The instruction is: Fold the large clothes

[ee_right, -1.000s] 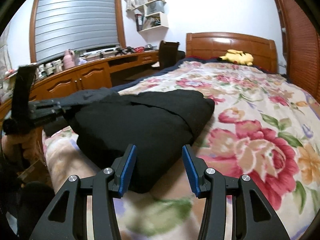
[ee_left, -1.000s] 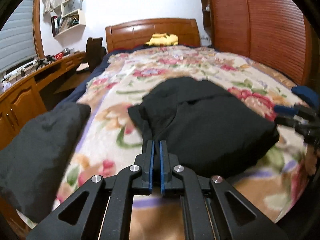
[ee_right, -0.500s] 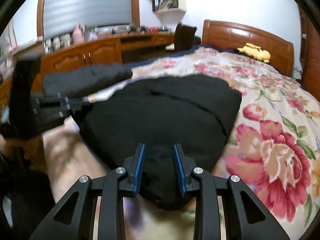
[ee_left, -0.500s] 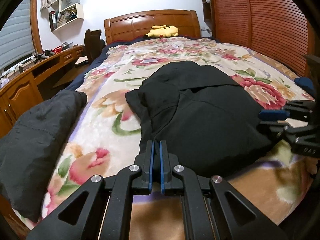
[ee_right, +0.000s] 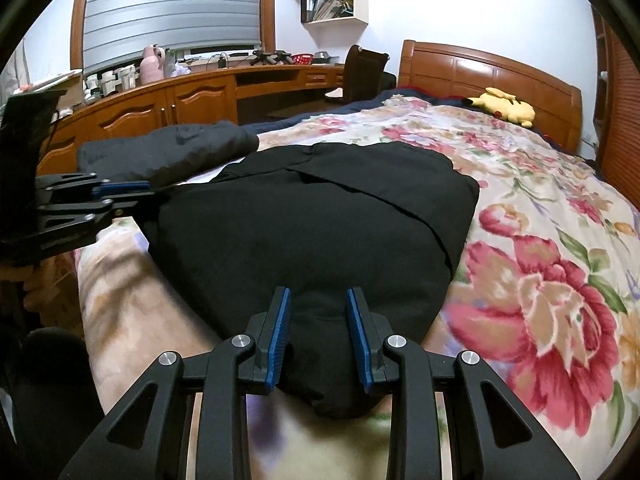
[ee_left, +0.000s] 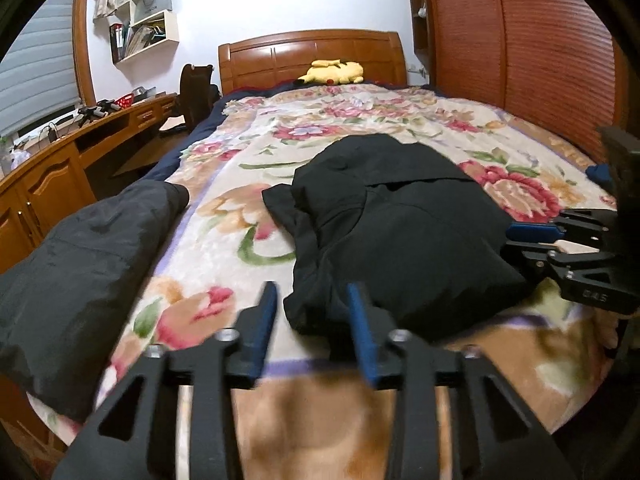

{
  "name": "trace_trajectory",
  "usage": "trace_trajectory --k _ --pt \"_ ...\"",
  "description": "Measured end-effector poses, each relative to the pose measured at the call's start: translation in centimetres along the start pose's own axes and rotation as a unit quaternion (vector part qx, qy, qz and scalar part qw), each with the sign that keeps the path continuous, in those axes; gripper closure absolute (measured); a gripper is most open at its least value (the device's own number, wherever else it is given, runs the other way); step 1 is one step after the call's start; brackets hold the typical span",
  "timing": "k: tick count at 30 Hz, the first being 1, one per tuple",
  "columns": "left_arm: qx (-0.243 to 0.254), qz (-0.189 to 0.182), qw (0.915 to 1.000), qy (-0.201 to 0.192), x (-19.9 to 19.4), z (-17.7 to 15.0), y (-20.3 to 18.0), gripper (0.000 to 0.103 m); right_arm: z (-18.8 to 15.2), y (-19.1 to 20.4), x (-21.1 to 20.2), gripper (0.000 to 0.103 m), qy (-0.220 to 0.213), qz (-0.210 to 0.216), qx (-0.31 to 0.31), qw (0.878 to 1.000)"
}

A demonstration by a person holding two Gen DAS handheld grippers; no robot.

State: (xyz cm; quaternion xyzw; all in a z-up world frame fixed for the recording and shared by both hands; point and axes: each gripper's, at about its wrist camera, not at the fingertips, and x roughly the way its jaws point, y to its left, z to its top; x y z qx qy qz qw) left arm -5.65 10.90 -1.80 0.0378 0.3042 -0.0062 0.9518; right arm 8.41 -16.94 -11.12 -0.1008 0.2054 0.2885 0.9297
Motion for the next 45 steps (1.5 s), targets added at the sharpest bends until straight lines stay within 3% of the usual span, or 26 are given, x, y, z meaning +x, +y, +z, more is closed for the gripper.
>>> trace_trajectory --k 1,3,4,11,19,31,45 --pt "-0.003 -0.006 1.0 -0.002 -0.3 -0.2 0.1 0.051 0.0 0.1 0.0 0.073 -0.001 -0.002 -0.002 1.0" --pt "-0.007 -0.014 0.9999 0.0 -0.7 -0.7 0.4 0.024 -0.1 0.5 -0.4 0.073 -0.002 -0.003 -0.003 1.0" --pt "-0.007 -0.016 0.9999 0.0 -0.8 -0.8 0.5 0.021 -0.1 0.5 -0.5 0.073 -0.003 -0.003 -0.001 1.0" --pt "-0.007 -0.002 1.0 0.006 -0.7 -1.5 0.9 0.021 -0.2 0.3 -1.1 0.073 -0.011 0.002 0.007 1.0" --pt "-0.016 -0.013 0.9996 0.017 0.3 -2.1 1.2 0.021 0.1 -0.9 -1.3 0.04 -0.012 -0.003 0.025 1.0" --pt "-0.022 -0.026 0.999 0.028 2.8 -1.6 1.1 0.021 4.3 -4.2 0.8 0.037 0.013 -0.062 0.006 0.998" --pt "-0.021 -0.041 0.9979 0.046 3.1 -2.8 1.5 0.024 8.9 -9.5 10.3 0.027 0.033 -0.051 0.063 0.996"
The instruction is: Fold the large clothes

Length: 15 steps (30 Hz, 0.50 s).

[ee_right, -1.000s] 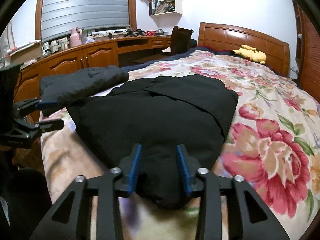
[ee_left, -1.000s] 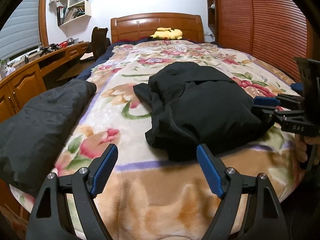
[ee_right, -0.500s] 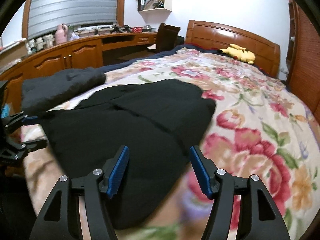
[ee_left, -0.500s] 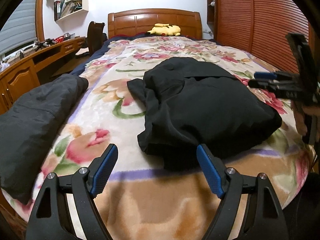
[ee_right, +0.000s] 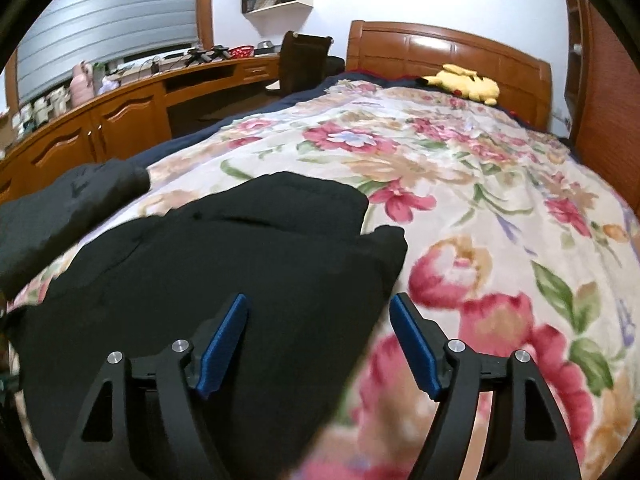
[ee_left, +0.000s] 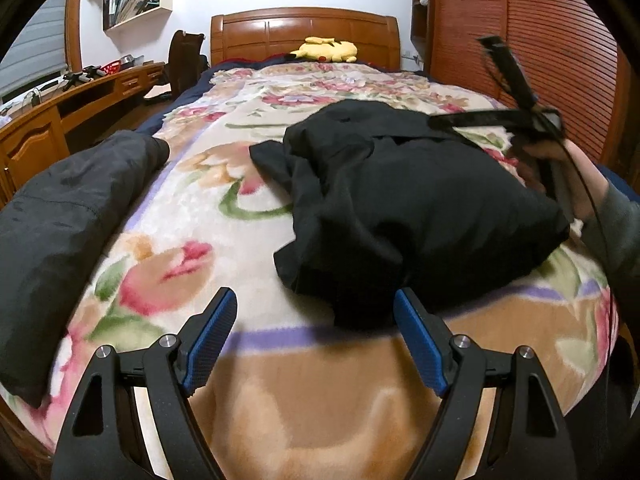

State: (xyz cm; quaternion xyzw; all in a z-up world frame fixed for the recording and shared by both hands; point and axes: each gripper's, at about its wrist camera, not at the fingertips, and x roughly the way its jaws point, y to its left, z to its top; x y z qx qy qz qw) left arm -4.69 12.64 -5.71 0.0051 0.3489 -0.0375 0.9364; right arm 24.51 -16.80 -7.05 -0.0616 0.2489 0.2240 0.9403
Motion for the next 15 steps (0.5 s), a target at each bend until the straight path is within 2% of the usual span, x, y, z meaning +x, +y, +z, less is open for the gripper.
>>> trace_trajectory --k 3,6,12,15 --pt "-0.003 -0.019 0.9998 0.012 0.2 -0.2 0.2 0.036 0.2 -0.3 1.6 0.025 0.01 -0.001 0.007 1.0" --pt "-0.008 -0.037 0.9992 0.013 0.2 -0.1 0.1 0.047 0.6 -0.9 3.1 0.016 0.018 -0.001 0.018 1.0" --pt "-0.011 -0.064 0.9978 0.014 0.4 0.2 -0.5 0.071 1.3 -1.7 4.6 0.011 0.039 0.016 0.045 0.998" --pt "-0.011 -0.068 0.9975 0.014 0.4 0.3 -0.8 0.077 1.6 -2.1 5.5 0.01 0.055 0.036 0.063 0.996"
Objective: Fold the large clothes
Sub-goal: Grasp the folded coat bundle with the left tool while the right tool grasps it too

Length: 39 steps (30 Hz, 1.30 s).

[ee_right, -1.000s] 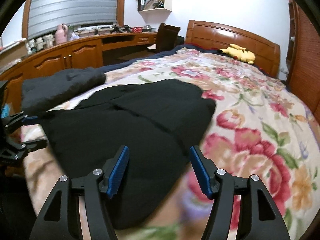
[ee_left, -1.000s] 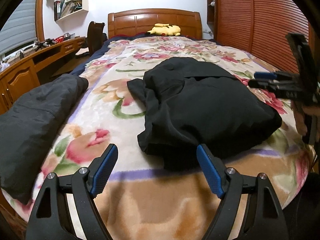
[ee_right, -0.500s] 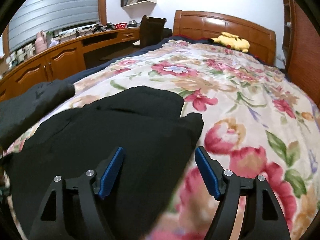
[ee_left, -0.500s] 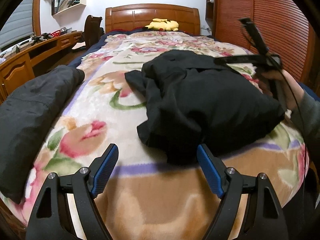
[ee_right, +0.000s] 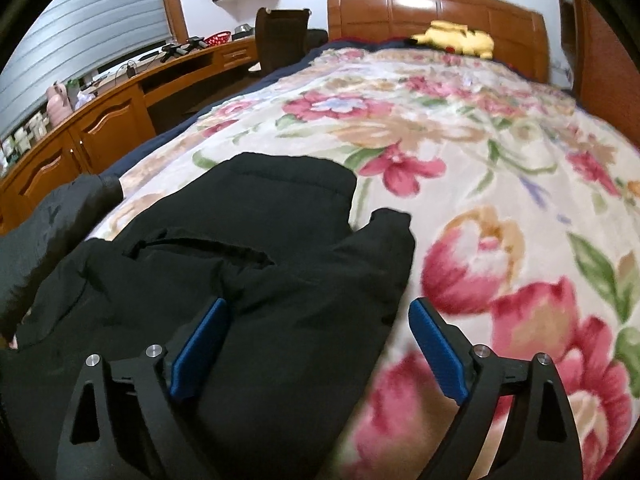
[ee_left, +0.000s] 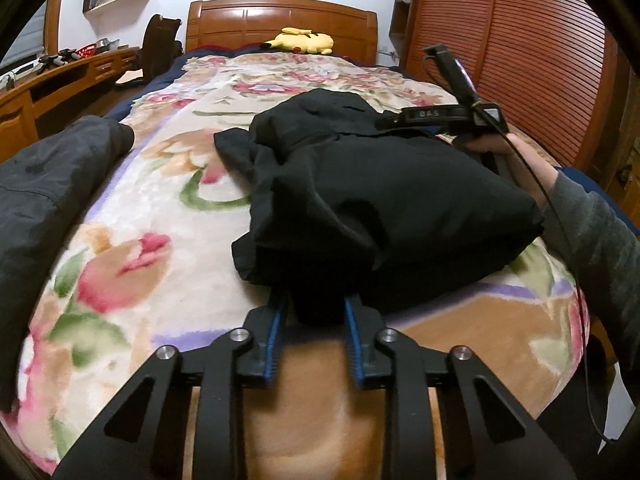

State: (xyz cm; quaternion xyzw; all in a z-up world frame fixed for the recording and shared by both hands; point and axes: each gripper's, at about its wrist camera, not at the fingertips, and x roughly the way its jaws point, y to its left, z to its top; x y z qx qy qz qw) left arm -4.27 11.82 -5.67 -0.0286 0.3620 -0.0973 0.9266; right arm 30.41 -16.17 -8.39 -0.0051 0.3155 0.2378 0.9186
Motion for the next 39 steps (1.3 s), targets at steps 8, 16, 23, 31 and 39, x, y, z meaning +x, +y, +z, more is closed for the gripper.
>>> trace_trajectory --k 8,16,23,31,39 --pt "-0.005 -0.003 1.0 -0.004 -0.2 0.0 0.0 0.083 0.0 -0.8 1.0 0.014 0.019 0.035 0.011 0.999" --pt "-0.01 -0.001 0.9999 -0.009 0.1 0.5 0.1 0.087 -0.3 -1.1 0.7 0.029 0.016 0.05 0.013 0.999" --pt "-0.006 0.003 0.9998 -0.019 0.2 0.8 0.2 0.097 -0.5 -0.7 -0.3 0.062 0.002 0.046 0.006 0.999" --pt "-0.007 0.011 0.9989 -0.044 -1.3 1.2 0.5 0.1 -0.9 1.5 -2.8 0.077 -0.042 -0.004 -0.028 0.999" --pt "-0.004 0.026 0.9962 -0.083 -4.2 2.3 1.9 0.1 -0.8 4.7 -6.2 0.081 -0.079 -0.028 -0.07 0.994"
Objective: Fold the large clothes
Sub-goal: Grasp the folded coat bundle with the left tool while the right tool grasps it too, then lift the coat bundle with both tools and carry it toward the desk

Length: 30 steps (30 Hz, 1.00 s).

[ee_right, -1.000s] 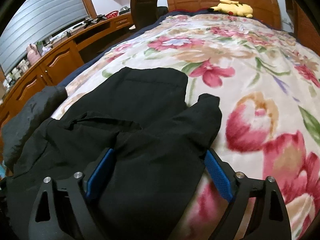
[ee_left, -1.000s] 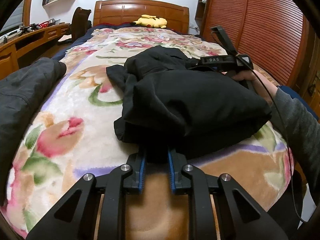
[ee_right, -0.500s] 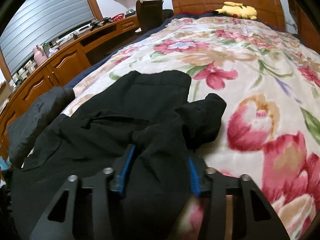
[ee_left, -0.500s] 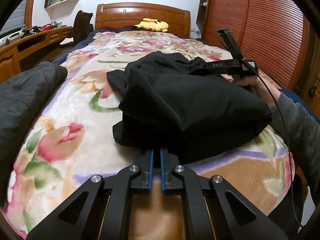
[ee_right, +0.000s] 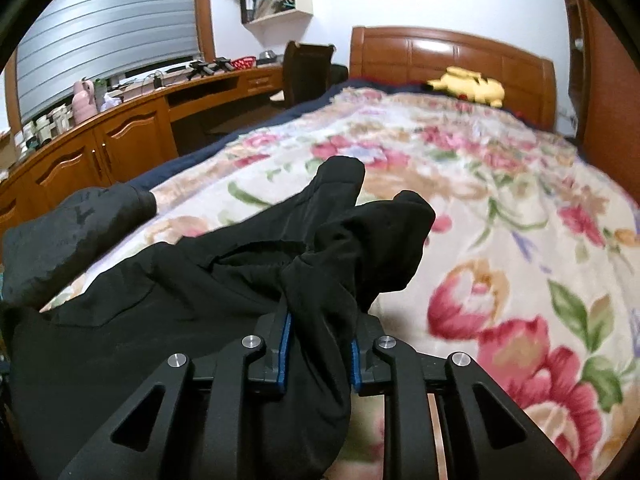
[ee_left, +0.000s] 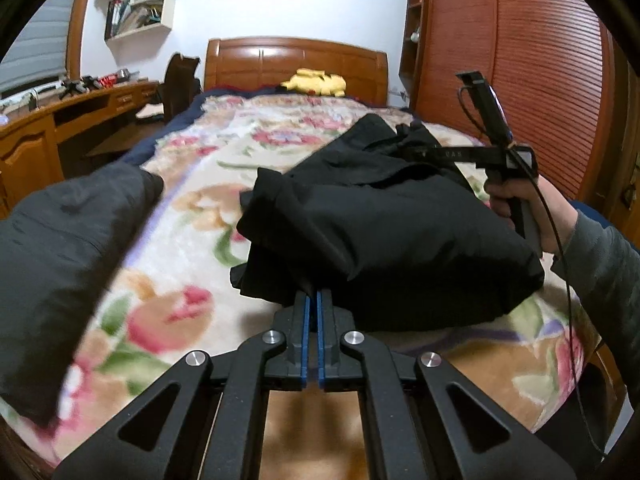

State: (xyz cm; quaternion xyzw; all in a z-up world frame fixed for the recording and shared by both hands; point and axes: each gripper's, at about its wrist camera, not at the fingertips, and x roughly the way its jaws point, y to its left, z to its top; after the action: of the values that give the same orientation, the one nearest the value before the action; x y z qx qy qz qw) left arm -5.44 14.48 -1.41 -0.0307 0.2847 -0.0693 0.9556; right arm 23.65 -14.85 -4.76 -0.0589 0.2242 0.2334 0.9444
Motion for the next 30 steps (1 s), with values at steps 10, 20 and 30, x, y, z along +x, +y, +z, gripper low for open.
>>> trace_trajectory --k 10,20,30 --pt "0.002 0.027 0.9991 -0.033 -2.7 1.2 3.0 0.1 1.7 3.6 -2.0 0.082 -0.011 -0.003 -0.039 0.999" --pt "0.005 0.062 0.9968 -0.05 -4.8 1.3 5.9 0.1 3.4 6.7 -2.4 0.083 -0.017 0.0 -0.076 0.997" --pt "0.012 0.137 0.9874 -0.078 -9.1 2.9 11.2 0.1 6.5 12.1 -1.7 0.084 -0.039 0.024 -0.122 0.991"
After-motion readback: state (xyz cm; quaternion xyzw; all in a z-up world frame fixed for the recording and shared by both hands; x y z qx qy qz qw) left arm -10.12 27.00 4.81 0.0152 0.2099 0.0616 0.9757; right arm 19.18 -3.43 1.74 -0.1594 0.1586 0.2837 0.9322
